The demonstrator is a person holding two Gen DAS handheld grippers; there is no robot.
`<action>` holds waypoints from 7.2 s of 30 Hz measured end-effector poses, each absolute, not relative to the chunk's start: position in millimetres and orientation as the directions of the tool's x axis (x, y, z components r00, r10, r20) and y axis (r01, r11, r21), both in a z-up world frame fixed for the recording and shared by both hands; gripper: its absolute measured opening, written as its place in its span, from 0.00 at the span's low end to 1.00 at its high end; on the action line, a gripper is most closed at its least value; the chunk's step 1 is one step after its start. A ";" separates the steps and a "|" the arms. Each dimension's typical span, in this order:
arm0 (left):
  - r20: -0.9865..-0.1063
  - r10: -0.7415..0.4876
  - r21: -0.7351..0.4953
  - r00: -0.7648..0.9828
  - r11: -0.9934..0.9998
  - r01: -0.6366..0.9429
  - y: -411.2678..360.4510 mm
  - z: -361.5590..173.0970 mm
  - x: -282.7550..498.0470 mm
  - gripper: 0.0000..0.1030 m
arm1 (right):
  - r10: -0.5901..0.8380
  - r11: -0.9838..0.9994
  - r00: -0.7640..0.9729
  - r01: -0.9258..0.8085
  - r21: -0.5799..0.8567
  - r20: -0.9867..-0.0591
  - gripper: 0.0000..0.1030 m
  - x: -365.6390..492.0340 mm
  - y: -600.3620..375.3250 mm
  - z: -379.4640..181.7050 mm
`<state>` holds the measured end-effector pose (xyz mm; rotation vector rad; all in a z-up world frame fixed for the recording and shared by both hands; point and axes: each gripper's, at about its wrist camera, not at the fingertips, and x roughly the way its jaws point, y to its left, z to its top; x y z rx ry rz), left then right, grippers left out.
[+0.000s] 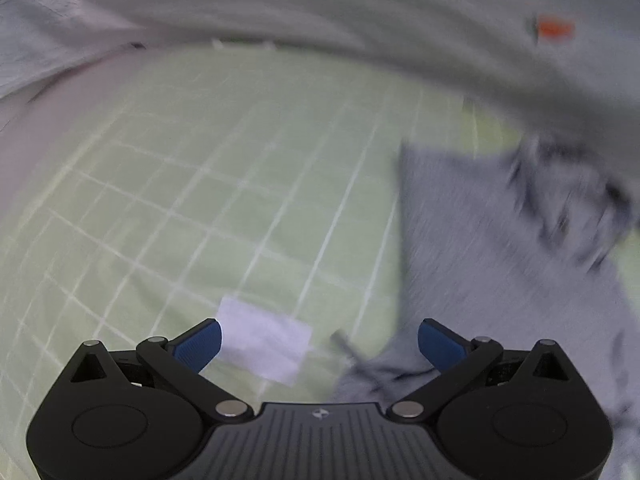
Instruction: Fold clothes
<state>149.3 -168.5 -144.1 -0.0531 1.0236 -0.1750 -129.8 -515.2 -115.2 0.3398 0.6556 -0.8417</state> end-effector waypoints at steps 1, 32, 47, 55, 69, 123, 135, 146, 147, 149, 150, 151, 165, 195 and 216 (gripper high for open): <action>-0.828 -0.166 -0.120 0.536 0.986 0.119 -171.8 -134.8 144.3 1.00 | -0.598 0.608 0.466 0.794 0.010 -0.652 1.00 -137.8 -519.4 -117.3; -0.869 -0.380 -0.059 0.317 0.716 0.695 -451.8 -180.1 80.1 0.94 | -0.751 0.255 0.197 0.967 -0.002 -0.631 1.00 -211.4 -626.6 -195.0; -0.837 -0.424 -0.036 0.347 0.674 0.738 -448.7 -160.5 51.1 0.11 | -0.752 0.252 0.193 0.968 -0.003 -0.631 1.00 -210.5 -628.0 -194.9; -0.812 -0.459 -0.072 0.359 0.690 0.720 -427.2 -142.2 60.4 0.01 | -0.752 0.251 0.192 0.968 -0.004 -0.631 1.00 -210.0 -628.2 -194.7; -0.822 -0.483 -0.180 0.303 0.724 0.666 -399.5 -139.6 88.2 0.18 | -0.752 0.247 0.189 0.969 -0.005 -0.631 1.00 -208.8 -627.5 -194.3; -0.836 -0.183 -0.068 0.517 0.970 0.233 -237.0 -144.4 182.6 0.25 | -0.747 0.264 0.203 0.965 -0.001 -0.633 1.00 -210.1 -630.5 -195.0; -0.800 -0.203 0.027 0.564 0.928 0.372 -273.7 -119.5 153.9 0.71 | -0.806 0.161 0.087 0.984 -0.075 -0.586 1.00 -254.0 -653.6 -178.2; -0.826 -0.219 0.036 0.520 0.900 0.435 -304.4 -126.5 140.6 0.74 | -0.762 0.123 0.073 0.992 -0.033 -0.643 1.00 -307.7 -692.6 -195.6; -0.827 -0.219 0.036 0.518 0.898 0.438 -305.4 -126.9 139.6 0.75 | -0.757 0.133 0.085 0.991 -0.026 -0.647 1.00 -308.7 -692.8 -195.7; -0.829 -0.219 0.036 0.514 0.897 0.440 -306.3 -127.4 138.0 0.75 | -0.750 0.151 0.105 0.988 -0.015 -0.653 1.00 -310.2 -692.1 -196.0; -0.830 -0.218 0.036 0.513 0.897 0.440 -306.3 -127.6 137.3 0.75 | -0.747 0.160 0.112 0.987 -0.014 -0.655 1.00 -309.4 -690.8 -196.2; -0.831 -0.219 0.033 0.512 0.898 0.438 -306.0 -127.7 136.8 0.75 | -0.745 0.170 0.119 0.985 -0.014 -0.657 1.00 -308.2 -689.4 -196.2; -0.798 -0.275 -0.058 0.536 0.921 0.385 -253.2 -119.4 121.7 0.75 | -0.682 0.426 0.296 0.904 -0.034 -0.669 0.09 -255.2 -637.6 -157.0; -0.795 -0.399 -0.208 0.457 0.887 0.413 -241.6 -126.1 121.9 0.80 | -0.517 0.693 0.552 0.718 0.057 -0.654 0.98 -98.5 -514.5 -123.4; -0.836 -0.465 -0.164 0.291 0.718 0.677 -379.0 -146.8 100.1 0.12 | -0.541 0.559 0.392 0.829 0.030 -0.744 0.98 -144.4 -573.0 -173.5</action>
